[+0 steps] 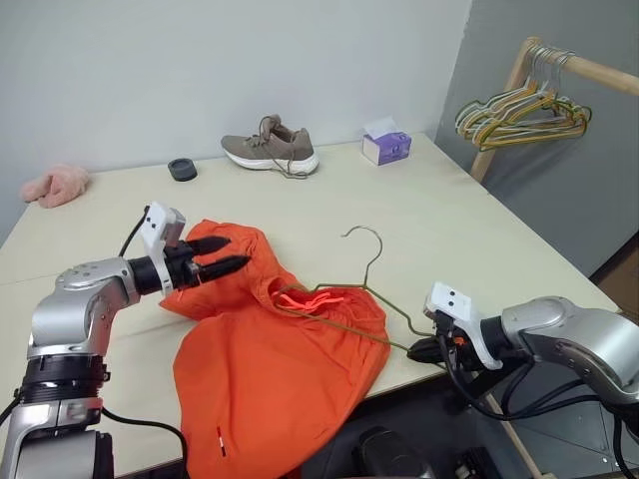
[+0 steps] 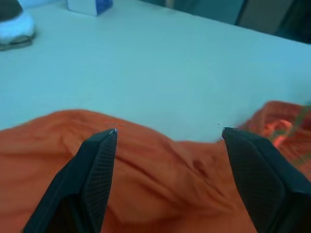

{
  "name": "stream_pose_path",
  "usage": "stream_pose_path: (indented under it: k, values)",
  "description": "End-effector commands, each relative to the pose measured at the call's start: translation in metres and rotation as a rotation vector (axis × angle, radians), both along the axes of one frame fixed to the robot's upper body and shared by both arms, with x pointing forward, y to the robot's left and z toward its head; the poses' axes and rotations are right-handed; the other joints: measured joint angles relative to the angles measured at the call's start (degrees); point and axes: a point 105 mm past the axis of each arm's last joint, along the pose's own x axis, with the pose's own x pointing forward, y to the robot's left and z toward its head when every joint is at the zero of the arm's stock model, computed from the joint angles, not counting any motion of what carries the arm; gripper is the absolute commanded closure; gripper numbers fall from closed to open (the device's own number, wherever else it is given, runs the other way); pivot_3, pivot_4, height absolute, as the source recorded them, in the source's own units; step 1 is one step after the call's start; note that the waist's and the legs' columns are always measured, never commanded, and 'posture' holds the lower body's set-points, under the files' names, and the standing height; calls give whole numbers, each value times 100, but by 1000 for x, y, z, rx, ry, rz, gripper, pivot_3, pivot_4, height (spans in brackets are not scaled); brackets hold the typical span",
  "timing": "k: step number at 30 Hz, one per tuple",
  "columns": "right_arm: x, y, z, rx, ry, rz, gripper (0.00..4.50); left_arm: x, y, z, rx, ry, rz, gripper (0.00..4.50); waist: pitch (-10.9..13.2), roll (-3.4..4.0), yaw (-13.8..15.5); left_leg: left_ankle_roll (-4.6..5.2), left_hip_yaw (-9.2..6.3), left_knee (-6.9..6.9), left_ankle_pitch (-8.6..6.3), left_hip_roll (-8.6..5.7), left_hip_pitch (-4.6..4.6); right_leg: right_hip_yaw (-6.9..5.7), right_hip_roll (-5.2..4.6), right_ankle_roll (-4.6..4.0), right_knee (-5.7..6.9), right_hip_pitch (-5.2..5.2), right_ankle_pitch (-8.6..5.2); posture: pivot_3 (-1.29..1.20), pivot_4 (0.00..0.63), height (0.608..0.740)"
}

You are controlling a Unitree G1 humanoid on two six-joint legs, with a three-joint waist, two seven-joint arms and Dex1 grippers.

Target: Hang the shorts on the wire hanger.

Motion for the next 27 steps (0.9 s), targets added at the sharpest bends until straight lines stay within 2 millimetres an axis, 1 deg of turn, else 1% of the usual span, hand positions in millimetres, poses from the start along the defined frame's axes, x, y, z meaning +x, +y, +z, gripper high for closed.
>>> stream_pose_path:
  k: [1,4,7,10,13,16,18,21,24,27]
  values:
    - [17,-4,7,-22,-71,1,4500,-3,4,11,49,-41,-24,851,0,0,6,0,0,1,0,0,0,1,0,0,0,0,0,-346,0,740]
    - [28,-5,6,-53,-103,20,4500,3,21,17,56,-70,57,851,0,1,22,0,0,3,0,-1,2,0,-2,0,0,2,0,-339,0,740]
    - [35,-4,6,-71,-119,60,4500,2,29,18,67,-75,75,851,1,1,22,0,0,2,0,-1,0,-1,-3,0,-1,0,0,-334,0,740]
    - [40,2,6,-70,-123,97,4500,-7,29,12,94,-46,34,851,2,3,12,0,0,-1,0,-1,-1,0,-4,0,-1,-3,0,-329,0,740]
    - [47,10,5,-65,-117,122,4500,-17,25,4,125,-10,-27,851,2,3,6,0,1,-1,0,0,1,1,-6,-1,4,-3,1,-326,0,740]
    - [58,12,1,-76,-109,124,4500,-23,21,-1,148,5,-63,851,2,4,19,0,0,1,0,-1,1,-2,-21,-2,5,-2,1,-321,0,740]
    - [64,13,0,-84,-105,127,4500,-23,21,-2,158,3,-63,851,2,3,34,0,0,3,0,-2,1,-3,-24,-5,5,-1,3,-321,0,740]
    - [72,22,3,-64,-114,123,4500,-22,21,-3,168,-4,-58,851,2,4,41,0,-3,4,0,-4,1,-7,-26,-8,5,1,5,-321,0,740]
    - [79,32,13,-30,-157,133,4500,-17,21,-1,166,-26,-36,851,2,4,36,0,-5,5,0,-2,1,-7,-26,-9,9,0,6,-315,0,740]
    - [82,39,25,2,-215,145,4500,-12,22,3,157,-50,-12,851,2,4,37,0,-8,4,0,-1,0,-9,-27,-11,10,0,8,-311,0,740]
